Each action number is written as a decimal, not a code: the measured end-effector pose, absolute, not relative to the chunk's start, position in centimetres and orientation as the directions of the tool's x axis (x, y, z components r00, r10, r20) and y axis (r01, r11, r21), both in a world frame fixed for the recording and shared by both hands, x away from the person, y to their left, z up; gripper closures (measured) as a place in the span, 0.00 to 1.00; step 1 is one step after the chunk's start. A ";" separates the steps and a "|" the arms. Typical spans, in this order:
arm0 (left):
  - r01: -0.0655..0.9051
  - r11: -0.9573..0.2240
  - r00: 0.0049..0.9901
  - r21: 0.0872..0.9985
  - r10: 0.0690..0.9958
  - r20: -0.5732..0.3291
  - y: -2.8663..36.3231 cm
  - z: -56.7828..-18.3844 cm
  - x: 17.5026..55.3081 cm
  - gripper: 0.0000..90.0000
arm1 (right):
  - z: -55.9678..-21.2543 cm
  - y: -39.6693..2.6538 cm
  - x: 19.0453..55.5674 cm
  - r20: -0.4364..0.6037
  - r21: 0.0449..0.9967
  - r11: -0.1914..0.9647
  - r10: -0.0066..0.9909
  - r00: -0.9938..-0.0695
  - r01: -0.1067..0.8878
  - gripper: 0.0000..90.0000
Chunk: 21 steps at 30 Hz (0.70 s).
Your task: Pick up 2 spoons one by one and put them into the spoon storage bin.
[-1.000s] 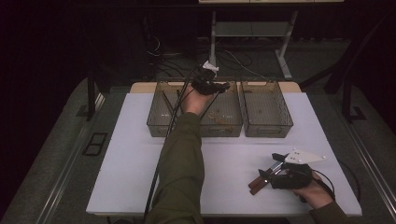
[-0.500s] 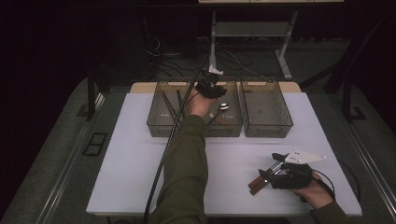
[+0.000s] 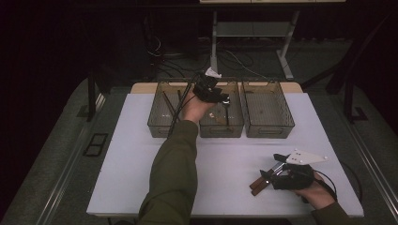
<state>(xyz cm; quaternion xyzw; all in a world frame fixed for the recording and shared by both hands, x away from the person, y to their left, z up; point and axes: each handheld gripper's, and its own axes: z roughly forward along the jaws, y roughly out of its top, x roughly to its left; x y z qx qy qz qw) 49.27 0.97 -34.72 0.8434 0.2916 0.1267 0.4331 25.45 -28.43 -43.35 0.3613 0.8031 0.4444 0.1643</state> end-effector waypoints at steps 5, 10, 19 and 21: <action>0.380 -0.441 0.805 0.813 0.590 -0.056 2.0 -34.4 47.8 0.55 | -43.3 -28.5 25.4 0.058 0.832 0.343 0.728 -0.683 0.436 0.20; 0.359 -0.439 0.823 0.824 0.565 -0.059 2.8 -34.0 46.1 0.50 | -43.4 -28.5 25.5 0.054 0.832 0.345 0.729 -0.683 0.434 0.20; 0.321 -0.444 0.843 0.837 0.537 -0.038 4.7 -34.1 42.6 0.43 | -43.5 -28.5 25.5 0.053 0.827 0.349 0.733 -0.678 0.441 0.20; 0.322 -0.438 0.843 0.839 0.536 -0.044 5.2 -34.3 41.7 0.41 | -43.5 -28.6 25.5 0.052 0.826 0.350 0.734 -0.678 0.443 0.20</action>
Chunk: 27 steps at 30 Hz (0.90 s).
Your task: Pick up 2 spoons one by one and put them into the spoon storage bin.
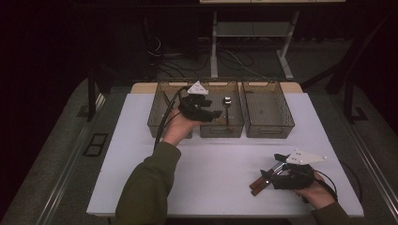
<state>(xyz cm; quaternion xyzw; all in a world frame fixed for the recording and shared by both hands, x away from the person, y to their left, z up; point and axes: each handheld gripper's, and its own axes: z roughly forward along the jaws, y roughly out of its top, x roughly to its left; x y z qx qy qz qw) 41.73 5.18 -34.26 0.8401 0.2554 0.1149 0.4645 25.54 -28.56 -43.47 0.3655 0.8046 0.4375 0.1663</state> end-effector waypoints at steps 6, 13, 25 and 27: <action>0.327 -0.430 0.849 0.842 0.526 -0.061 6.8 -35.3 39.4 0.37 | -43.5 -28.6 25.6 0.049 0.825 0.349 0.740 -0.671 0.445 0.20; 0.335 -0.429 0.842 0.839 0.535 -0.062 9.1 -36.7 36.9 0.31 | -43.6 -28.7 25.7 0.048 0.823 0.347 0.746 -0.664 0.449 0.20; 0.346 -0.415 0.830 0.841 0.553 -0.069 12.4 -38.9 33.2 0.24 | -43.7 -28.9 25.8 0.051 0.820 0.344 0.752 -0.657 0.457 0.20; 0.351 -0.413 0.828 0.840 0.557 -0.072 12.8 -39.3 32.6 0.22 | -43.7 -29.0 25.8 0.059 0.821 0.338 0.752 -0.657 0.461 0.20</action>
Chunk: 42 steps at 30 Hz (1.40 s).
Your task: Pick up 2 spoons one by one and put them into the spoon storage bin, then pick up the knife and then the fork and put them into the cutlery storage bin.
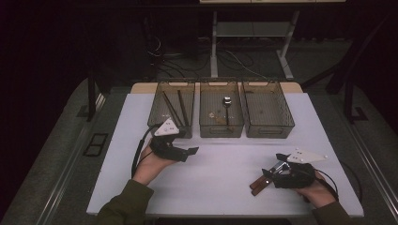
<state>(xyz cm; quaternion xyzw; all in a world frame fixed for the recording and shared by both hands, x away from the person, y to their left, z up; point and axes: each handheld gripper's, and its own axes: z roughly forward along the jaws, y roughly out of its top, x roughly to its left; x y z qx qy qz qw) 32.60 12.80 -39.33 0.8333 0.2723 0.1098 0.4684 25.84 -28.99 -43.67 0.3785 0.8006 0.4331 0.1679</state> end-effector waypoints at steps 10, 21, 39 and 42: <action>0.377 -0.409 0.819 0.831 0.567 -0.092 14.8 -41.6 29.5 0.14 | -43.1 -29.5 26.0 0.090 0.793 0.353 0.739 -0.667 0.497 0.20; 0.401 -0.398 0.816 0.825 0.564 -0.125 15.5 -42.9 27.9 0.00 | -42.5 -30.3 25.7 0.107 0.762 0.395 0.704 -0.702 0.512 0.39; 0.404 -0.409 0.828 0.818 0.544 -0.138 15.8 -43.6 27.4 0.00 | -43.1 -29.1 23.6 0.128 0.710 0.537 0.538 -0.833 0.455 1.00; 0.406 -0.415 0.830 0.814 0.540 -0.139 15.7 -43.8 27.4 0.00 | -43.4 -28.3 23.4 0.130 0.693 0.570 0.504 -0.854 0.442 1.00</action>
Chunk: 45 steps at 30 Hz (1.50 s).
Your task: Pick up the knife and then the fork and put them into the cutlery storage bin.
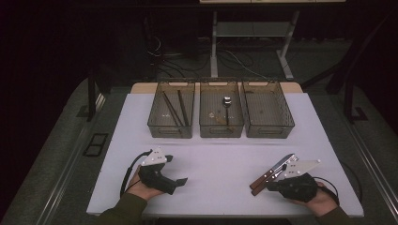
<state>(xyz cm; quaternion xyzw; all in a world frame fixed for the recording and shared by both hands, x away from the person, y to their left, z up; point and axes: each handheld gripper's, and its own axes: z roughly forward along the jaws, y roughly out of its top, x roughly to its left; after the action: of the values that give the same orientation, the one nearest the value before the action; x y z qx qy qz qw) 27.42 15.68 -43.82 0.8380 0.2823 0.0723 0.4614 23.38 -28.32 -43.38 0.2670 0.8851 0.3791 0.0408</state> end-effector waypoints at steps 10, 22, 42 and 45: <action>0.406 -0.429 0.835 0.807 0.532 -0.138 15.4 -44.0 27.5 0.00 | -44.0 -26.3 23.2 0.122 0.660 0.637 0.433 -0.893 0.399 1.00; 0.407 -0.433 0.840 0.804 0.524 -0.143 15.2 -44.1 27.6 0.00 | -44.4 -25.1 23.8 0.098 0.648 0.654 0.437 -0.894 0.390 1.00; 0.408 -0.439 0.843 0.801 0.518 -0.145 15.0 -44.3 27.7 0.00 | -44.3 -23.9 26.0 0.064 0.663 0.642 0.464 -0.884 0.385 1.00; 0.409 -0.438 0.843 0.800 0.517 -0.148 15.0 -44.3 27.7 0.00 | -44.3 -23.6 26.3 0.061 0.664 0.639 0.469 -0.881 0.387 1.00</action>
<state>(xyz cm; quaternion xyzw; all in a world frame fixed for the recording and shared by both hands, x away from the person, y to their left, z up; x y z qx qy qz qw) 27.67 14.98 -44.31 0.8459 0.2739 0.0596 0.4538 26.30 -23.60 -44.30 0.2370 0.9035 0.3523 0.0584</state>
